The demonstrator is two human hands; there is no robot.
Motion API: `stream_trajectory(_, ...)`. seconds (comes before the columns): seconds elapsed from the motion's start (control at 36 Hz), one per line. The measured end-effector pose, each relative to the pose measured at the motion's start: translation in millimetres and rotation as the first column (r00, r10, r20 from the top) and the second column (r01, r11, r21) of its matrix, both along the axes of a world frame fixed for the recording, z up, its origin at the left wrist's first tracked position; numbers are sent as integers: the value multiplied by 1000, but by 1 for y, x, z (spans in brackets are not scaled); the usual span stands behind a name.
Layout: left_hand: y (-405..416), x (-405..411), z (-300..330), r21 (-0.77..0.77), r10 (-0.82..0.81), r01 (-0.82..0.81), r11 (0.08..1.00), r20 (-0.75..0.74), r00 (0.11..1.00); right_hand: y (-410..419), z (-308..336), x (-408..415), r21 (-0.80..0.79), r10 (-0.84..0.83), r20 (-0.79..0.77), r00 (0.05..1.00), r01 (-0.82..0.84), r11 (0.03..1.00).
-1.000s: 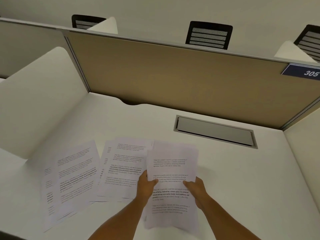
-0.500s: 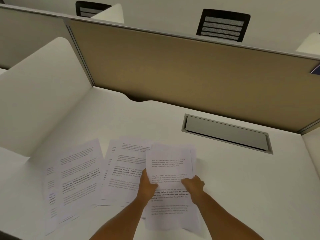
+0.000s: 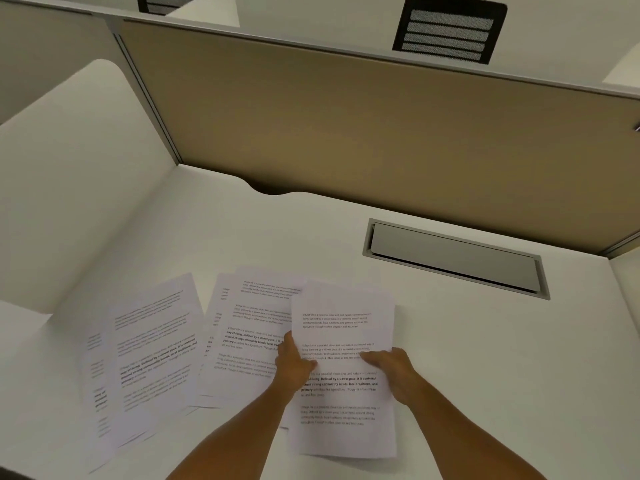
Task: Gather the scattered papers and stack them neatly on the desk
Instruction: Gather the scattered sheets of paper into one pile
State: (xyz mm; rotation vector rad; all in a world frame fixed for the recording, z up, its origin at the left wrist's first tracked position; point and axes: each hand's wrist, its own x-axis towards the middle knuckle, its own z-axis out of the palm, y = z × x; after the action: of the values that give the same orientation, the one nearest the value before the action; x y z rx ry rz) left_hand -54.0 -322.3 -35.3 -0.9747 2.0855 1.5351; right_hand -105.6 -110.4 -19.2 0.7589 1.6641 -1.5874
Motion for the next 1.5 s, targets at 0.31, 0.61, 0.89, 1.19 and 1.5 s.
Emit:
stream_trajectory(0.31,-9,2,11,146,55,-47,988,-46,997,6,36,-7,-29,193,-132,972,-199,980)
stream_trajectory(0.61,-8,11,25,196,94,-73,978,-99,991,-11,80,-11,230,331,-305,893,-269,936)
stream_trajectory(0.89,-5,27,45,315,229,-156,936,-210,950,-10,104,2,225,373,-350,859,-309,924)
stream_trajectory(1.19,-1,45,69,535,288,-100,839,-280,916,3,129,14,145,309,-425,851,-273,951)
stream_trajectory(1.5,-11,61,83,875,344,-163,456,-4,939,8,154,20,37,338,-467,817,-364,931)
